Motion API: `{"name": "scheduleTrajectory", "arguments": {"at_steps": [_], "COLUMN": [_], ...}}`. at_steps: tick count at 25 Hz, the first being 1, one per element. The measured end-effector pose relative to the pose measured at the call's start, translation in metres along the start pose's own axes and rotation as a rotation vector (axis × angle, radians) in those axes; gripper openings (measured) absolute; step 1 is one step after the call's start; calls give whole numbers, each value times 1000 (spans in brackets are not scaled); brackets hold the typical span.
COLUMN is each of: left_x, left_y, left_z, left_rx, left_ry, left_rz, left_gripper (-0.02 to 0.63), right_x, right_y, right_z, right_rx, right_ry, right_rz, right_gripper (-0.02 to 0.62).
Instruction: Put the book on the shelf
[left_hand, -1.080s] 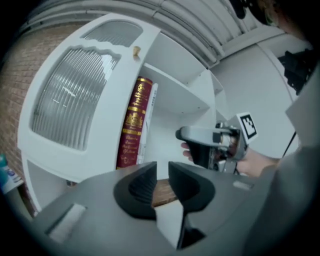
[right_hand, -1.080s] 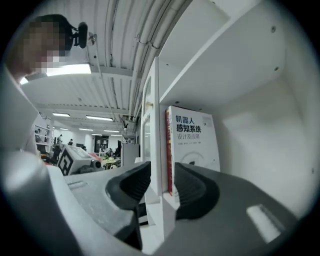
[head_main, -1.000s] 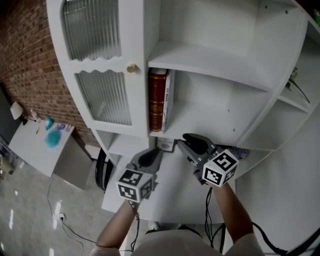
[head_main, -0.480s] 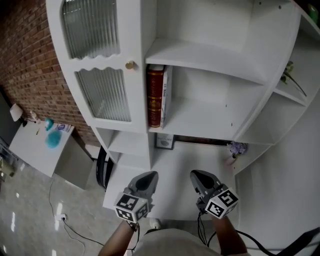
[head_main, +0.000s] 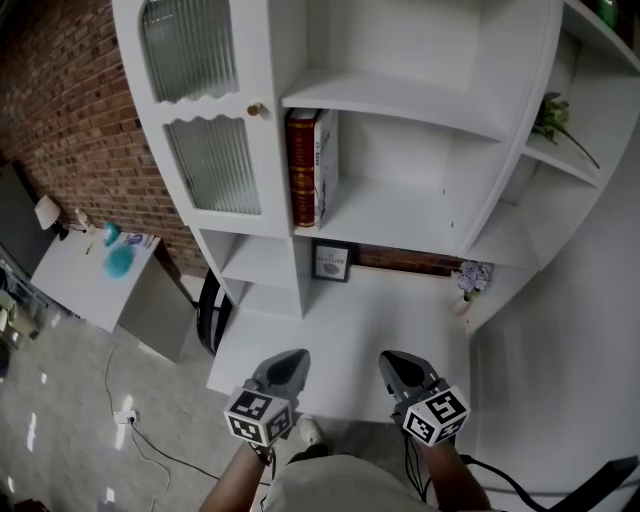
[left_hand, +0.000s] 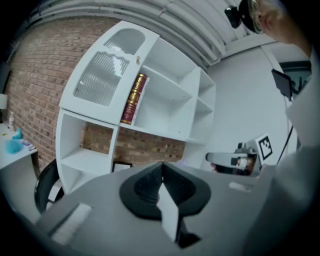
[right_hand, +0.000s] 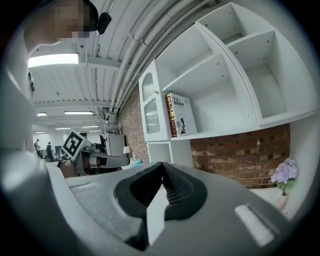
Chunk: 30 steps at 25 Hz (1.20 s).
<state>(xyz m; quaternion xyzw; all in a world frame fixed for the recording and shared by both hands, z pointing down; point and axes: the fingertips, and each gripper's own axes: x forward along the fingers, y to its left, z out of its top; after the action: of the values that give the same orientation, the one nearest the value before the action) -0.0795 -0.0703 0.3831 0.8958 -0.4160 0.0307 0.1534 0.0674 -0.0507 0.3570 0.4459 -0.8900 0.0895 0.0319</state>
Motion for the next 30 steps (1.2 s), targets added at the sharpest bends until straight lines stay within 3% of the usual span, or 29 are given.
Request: {"name": "scheduleTrajectory", "arguments": {"at_steps": [5, 14, 21, 30], "left_x": [-39, -99, -128, -131], "left_y": [-13, -21, -12, -6], "left_z": [-43, -79, -68, -65], "left_rx": [149, 19, 73, 19], "left_ry": [103, 130, 99, 110], "left_rz": [97, 74, 30, -50], "left_gripper": [8, 8, 8, 8], "right_x": [-29, -55, -51, -44], "right_y": [15, 62, 105, 128], "right_z": [-25, -51, -45, -50], "right_rx": [15, 41, 26, 26], "right_ry": [23, 24, -3, -15], "right_rz": [-19, -36, -37, -94], "right_gripper": [2, 3, 3, 2]}}
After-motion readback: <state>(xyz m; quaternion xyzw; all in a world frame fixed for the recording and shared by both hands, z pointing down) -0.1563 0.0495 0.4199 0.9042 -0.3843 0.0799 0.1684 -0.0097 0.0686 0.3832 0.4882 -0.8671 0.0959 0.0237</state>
